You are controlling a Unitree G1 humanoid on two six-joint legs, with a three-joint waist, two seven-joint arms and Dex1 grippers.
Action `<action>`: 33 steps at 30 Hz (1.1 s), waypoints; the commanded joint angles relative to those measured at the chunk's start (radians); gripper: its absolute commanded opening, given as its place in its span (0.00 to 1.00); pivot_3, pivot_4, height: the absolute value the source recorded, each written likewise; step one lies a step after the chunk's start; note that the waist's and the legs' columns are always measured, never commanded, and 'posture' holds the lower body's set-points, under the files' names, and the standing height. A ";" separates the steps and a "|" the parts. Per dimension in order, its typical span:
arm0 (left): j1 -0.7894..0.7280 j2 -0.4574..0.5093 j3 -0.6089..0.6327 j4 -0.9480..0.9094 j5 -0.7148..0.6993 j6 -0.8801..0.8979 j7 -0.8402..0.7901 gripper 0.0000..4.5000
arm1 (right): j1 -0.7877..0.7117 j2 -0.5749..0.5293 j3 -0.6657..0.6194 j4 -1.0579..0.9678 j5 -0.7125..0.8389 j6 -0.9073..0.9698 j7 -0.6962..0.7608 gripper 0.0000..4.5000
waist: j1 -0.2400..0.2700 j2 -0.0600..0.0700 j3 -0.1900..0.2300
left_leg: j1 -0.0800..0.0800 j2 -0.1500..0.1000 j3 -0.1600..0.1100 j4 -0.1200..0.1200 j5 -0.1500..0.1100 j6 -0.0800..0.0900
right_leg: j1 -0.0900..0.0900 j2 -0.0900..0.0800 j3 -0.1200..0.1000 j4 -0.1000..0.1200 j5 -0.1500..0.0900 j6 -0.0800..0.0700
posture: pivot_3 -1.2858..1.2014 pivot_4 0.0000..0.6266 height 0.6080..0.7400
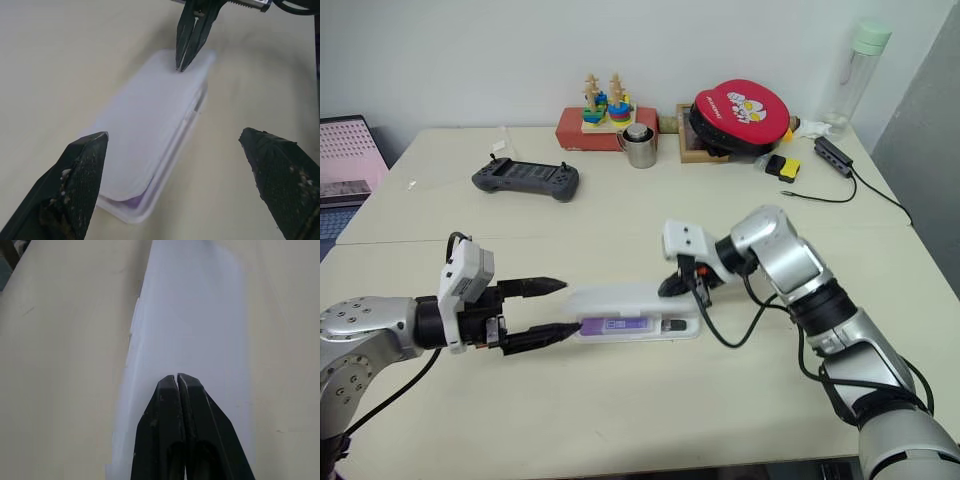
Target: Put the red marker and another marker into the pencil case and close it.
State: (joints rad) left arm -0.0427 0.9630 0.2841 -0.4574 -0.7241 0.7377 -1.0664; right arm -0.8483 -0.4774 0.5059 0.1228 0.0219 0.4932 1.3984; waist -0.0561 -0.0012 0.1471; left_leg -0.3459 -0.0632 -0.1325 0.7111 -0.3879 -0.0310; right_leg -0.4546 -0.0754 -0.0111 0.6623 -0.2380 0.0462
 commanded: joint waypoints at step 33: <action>-0.154 -0.078 0.036 0.484 0.236 -0.166 0.225 1.00 | 0.347 -0.189 -0.622 -0.251 0.321 0.352 -0.498 1.00 | 0.024 -0.001 0.000 | 0.001 0.001 0.002 0.000 0.000 0.000 | 0.000 0.001 0.001 0.000 0.000 0.000 | 0.52 0.24 1.00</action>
State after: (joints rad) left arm -0.2001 0.8551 0.2860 0.0358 -0.5008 0.5972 -0.8208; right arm -0.4972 -0.6560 -0.0986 -0.0940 0.3200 0.8461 0.9102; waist -0.0320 -0.0019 0.1466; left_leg -0.3454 -0.0626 -0.1306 0.7115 -0.3879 -0.0310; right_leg -0.4546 -0.0748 -0.0105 0.6625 -0.2380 0.0462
